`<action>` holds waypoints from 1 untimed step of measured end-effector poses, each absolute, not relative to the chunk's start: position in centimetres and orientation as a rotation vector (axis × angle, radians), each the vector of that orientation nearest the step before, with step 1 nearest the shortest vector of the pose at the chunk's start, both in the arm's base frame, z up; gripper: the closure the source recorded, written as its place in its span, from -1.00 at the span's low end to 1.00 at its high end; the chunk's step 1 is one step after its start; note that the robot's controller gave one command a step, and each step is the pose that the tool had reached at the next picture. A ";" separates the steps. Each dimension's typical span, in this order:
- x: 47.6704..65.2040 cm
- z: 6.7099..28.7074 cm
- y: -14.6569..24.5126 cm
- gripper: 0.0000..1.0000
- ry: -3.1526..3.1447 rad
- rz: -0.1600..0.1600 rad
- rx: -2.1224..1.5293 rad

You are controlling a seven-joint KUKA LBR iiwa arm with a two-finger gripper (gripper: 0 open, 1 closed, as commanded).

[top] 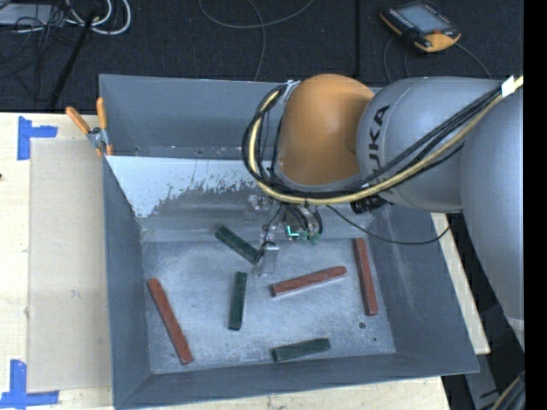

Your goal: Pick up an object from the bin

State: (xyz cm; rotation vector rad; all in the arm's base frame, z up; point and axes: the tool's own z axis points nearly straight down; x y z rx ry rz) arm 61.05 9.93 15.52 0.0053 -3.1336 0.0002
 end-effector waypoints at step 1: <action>61.2 16.0 9.9 -1.00 -3.141 -0.001 0.002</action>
Offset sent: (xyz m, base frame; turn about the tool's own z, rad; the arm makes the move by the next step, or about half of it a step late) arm -0.0077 0.0122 -0.0715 0.1559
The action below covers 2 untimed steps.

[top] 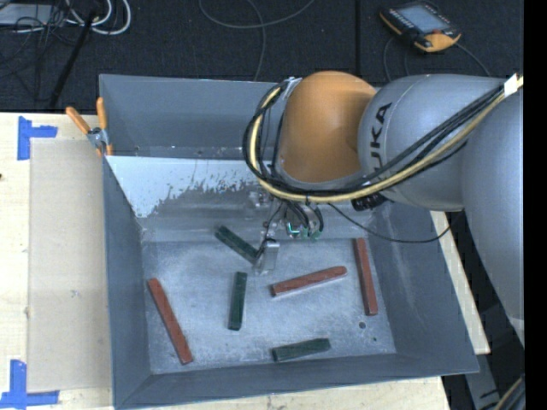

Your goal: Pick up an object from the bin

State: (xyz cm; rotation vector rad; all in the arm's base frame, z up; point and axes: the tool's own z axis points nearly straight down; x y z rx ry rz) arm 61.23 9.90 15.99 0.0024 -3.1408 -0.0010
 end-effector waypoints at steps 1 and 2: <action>61.2 16.0 9.9 -1.00 -3.142 -0.001 0.001; 60.2 13.9 10.2 -1.00 -3.140 0.001 0.036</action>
Offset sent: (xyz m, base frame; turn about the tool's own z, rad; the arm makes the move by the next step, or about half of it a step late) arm -0.0180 0.0044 -0.0316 -0.1463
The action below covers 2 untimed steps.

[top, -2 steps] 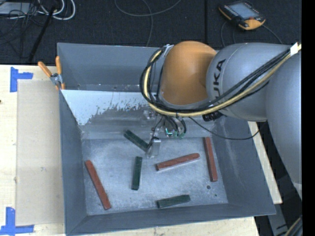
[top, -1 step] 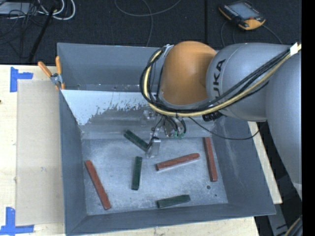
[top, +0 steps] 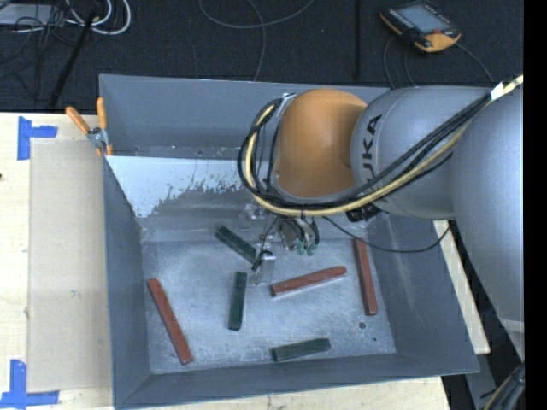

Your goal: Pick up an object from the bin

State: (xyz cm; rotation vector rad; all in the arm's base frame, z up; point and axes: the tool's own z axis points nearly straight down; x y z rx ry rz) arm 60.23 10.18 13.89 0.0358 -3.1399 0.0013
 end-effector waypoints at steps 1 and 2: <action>60.1 11.2 9.7 -1.00 -3.136 0.000 0.193; 60.3 7.6 7.6 -1.00 -3.142 -0.002 -0.008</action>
Offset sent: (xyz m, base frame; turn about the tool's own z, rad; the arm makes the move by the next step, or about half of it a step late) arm 0.0009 -0.0314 -0.0689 0.0371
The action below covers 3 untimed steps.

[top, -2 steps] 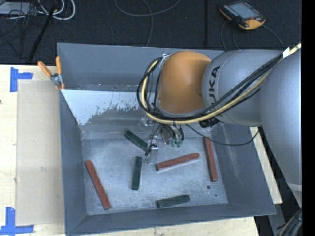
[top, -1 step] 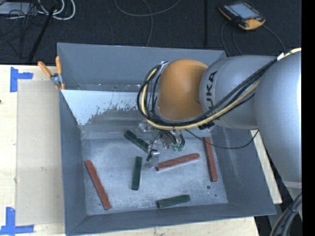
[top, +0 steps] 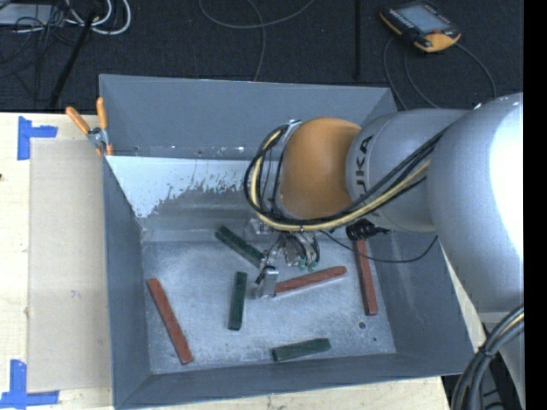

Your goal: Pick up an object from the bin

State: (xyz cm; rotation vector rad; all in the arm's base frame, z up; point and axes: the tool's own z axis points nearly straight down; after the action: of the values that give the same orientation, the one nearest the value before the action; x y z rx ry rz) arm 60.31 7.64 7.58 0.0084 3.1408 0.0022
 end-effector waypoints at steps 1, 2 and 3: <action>60.6 5.9 6.8 -1.00 3.137 0.001 0.001; 60.1 6.5 3.6 -1.00 3.135 0.003 0.222; 61.2 6.9 2.0 -1.00 3.127 -0.002 0.298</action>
Offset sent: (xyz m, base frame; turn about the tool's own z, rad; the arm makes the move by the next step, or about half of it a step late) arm -0.0043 -0.0611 -0.0058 0.1885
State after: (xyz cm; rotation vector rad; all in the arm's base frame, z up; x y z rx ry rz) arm 61.15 2.02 6.87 0.2980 3.1268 -0.0017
